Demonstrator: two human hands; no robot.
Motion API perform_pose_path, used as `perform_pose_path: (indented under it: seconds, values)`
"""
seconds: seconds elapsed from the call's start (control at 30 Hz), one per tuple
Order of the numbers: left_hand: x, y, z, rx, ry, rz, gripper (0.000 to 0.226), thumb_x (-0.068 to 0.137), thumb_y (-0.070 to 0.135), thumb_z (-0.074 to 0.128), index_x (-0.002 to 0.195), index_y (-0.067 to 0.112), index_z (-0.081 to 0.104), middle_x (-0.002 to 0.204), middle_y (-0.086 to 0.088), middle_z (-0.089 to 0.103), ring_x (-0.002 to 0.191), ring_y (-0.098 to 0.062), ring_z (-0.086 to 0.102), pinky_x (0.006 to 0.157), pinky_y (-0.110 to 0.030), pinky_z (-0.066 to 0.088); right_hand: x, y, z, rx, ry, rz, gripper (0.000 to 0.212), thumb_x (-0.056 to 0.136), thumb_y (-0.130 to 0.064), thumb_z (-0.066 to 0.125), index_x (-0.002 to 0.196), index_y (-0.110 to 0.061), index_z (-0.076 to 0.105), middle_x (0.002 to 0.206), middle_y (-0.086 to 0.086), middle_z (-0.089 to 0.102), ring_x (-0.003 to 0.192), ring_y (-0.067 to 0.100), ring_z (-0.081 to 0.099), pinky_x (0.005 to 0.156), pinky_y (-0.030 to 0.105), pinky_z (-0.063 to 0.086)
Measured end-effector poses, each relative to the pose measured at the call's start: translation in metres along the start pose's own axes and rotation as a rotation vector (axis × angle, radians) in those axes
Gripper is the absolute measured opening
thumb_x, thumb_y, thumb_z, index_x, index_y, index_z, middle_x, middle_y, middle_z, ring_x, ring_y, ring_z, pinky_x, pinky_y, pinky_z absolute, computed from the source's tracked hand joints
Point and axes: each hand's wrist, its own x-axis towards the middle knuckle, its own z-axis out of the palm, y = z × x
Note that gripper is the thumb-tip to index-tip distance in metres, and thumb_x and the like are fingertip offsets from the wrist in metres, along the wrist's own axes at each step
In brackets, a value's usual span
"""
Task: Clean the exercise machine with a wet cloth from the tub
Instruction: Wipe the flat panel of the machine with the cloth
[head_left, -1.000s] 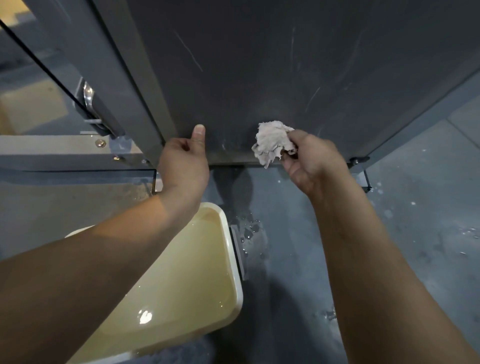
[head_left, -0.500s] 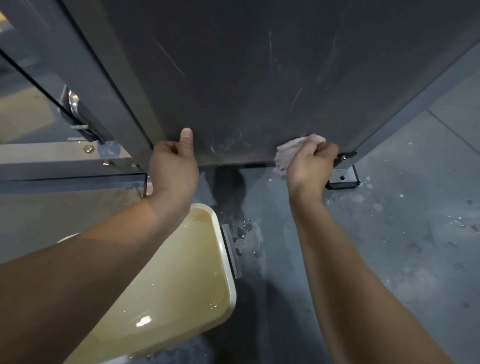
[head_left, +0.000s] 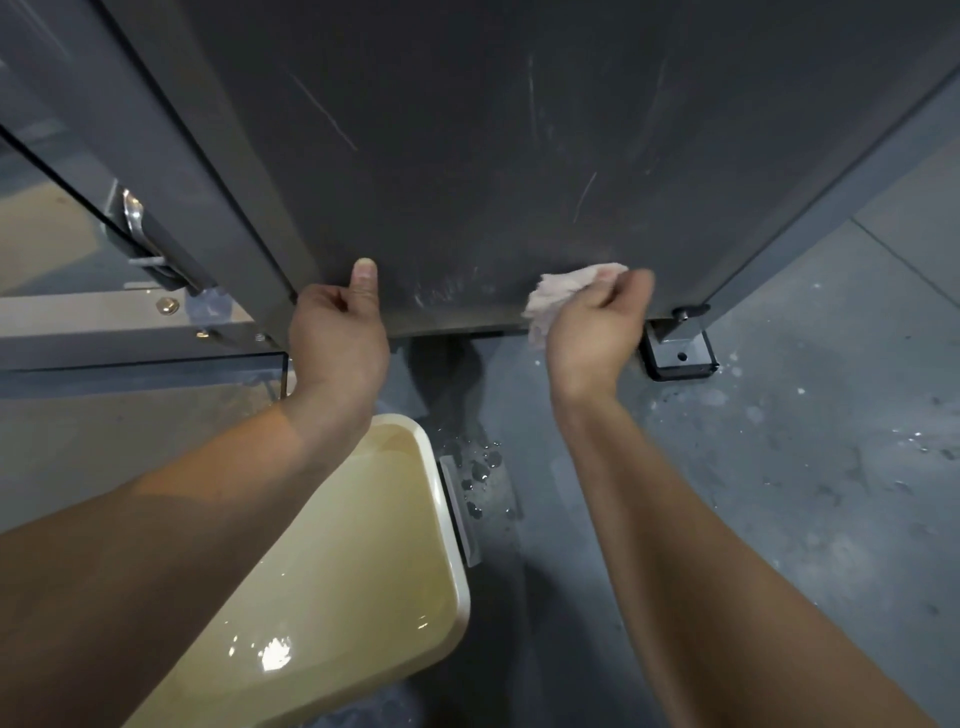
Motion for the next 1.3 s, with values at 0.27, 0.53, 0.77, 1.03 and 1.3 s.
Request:
perform_pose_path:
  seconds: [0.27, 0.53, 0.77, 1.03, 1.3]
  values:
    - [0.002, 0.000, 0.002, -0.034, 0.003, -0.022, 0.059, 0.099, 0.059, 0.053, 0.099, 0.000, 0.062, 0.080, -0.003, 0.061, 0.073, -0.018, 0.055, 0.070, -0.029, 0.040, 0.001, 0.006, 0.007, 0.119, -0.022, 0.134, 0.028, 0.108, -0.015, 0.042, 0.081, -0.018, 0.040, 0.075, -0.010, 0.046, 0.061, -0.005, 0.045, 0.067, 0.013, 0.040]
    - [0.006, 0.001, -0.004, -0.010, -0.051, -0.052, 0.060, 0.098, 0.060, 0.054, 0.095, 0.001, 0.065, 0.075, 0.000, 0.060, 0.071, -0.020, 0.056, 0.068, -0.029, 0.038, 0.002, -0.005, 0.005, 0.141, 0.010, 0.130, 0.025, 0.107, -0.015, 0.041, 0.083, -0.014, 0.038, 0.073, -0.010, 0.041, 0.061, 0.000, 0.039, 0.066, 0.014, 0.038]
    - [0.003, 0.005, -0.008, 0.019, -0.077, -0.046, 0.058, 0.100, 0.056, 0.054, 0.093, 0.000, 0.064, 0.071, 0.001, 0.057, 0.067, -0.016, 0.052, 0.066, -0.028, 0.035, -0.010, 0.003, 0.009, 0.080, -0.125, 0.441, 0.024, 0.101, -0.015, 0.041, 0.080, -0.025, 0.040, 0.104, 0.016, 0.067, 0.086, 0.031, 0.063, 0.080, 0.040, 0.056]
    - [0.006, 0.007, -0.016, 0.004, -0.140, -0.020, 0.055, 0.101, 0.055, 0.054, 0.076, 0.006, 0.061, 0.064, -0.008, 0.063, 0.064, -0.029, 0.063, 0.062, -0.032, 0.042, -0.078, -0.037, 0.062, -0.006, -0.564, 0.333, 0.013, 0.101, -0.008, 0.048, 0.088, -0.013, 0.050, 0.096, 0.021, 0.067, 0.080, 0.029, 0.062, 0.070, 0.039, 0.054]
    - [0.003, 0.007, -0.022, 0.064, -0.132, 0.019, 0.052, 0.100, 0.054, 0.055, 0.072, 0.010, 0.056, 0.062, 0.002, 0.055, 0.059, -0.015, 0.053, 0.059, -0.030, 0.032, -0.073, -0.021, 0.064, 0.151, -0.574, 0.597, 0.014, 0.100, -0.005, 0.054, 0.089, -0.005, 0.062, 0.079, 0.012, 0.068, 0.065, 0.022, 0.065, 0.053, 0.024, 0.051]
